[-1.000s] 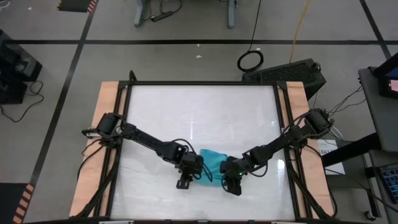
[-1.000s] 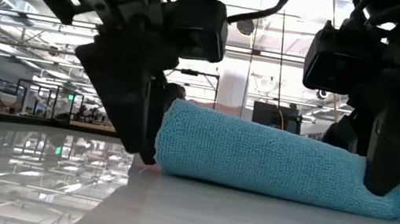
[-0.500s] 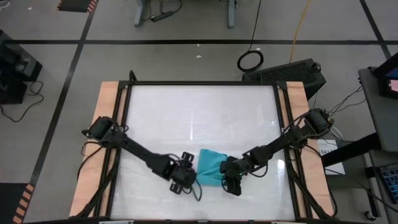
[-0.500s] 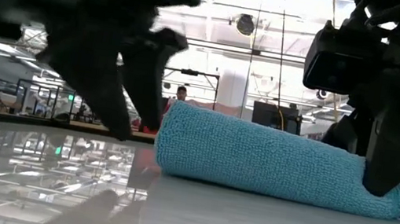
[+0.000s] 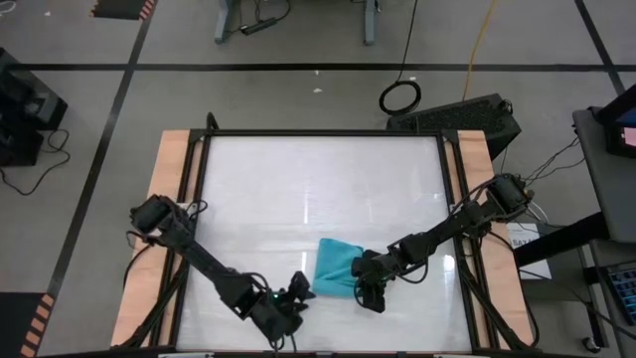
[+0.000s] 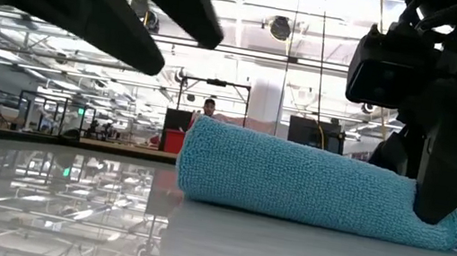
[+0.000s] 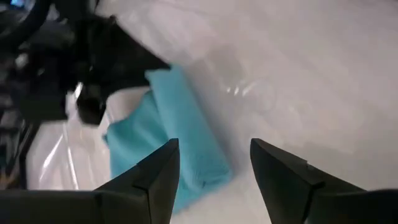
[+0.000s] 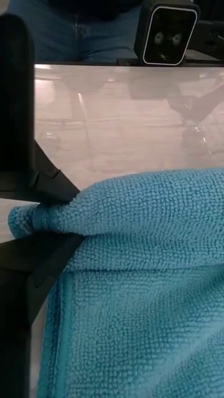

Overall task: Roll towel into tight, uniform cylinder
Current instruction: Roll the blue microfiber towel

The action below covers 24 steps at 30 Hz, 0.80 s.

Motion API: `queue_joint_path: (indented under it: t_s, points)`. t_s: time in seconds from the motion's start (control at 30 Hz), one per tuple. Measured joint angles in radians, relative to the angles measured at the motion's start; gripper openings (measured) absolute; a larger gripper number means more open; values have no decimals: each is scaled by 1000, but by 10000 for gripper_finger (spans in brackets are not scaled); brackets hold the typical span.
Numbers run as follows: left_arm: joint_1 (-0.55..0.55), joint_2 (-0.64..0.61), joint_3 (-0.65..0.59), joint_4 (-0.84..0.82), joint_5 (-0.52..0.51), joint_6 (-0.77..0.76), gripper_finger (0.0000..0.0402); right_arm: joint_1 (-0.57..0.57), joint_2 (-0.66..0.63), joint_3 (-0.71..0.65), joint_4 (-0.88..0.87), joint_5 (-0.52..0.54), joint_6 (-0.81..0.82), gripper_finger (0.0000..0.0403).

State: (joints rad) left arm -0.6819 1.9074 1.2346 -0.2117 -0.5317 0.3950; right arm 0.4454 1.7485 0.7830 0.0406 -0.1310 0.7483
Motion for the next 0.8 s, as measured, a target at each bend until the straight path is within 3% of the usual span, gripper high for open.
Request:
queue_joint_path:
  t_s: [0.8]
  points:
    - [153,81,0,42,171,57,203,0,1,0,14,5,0,73]
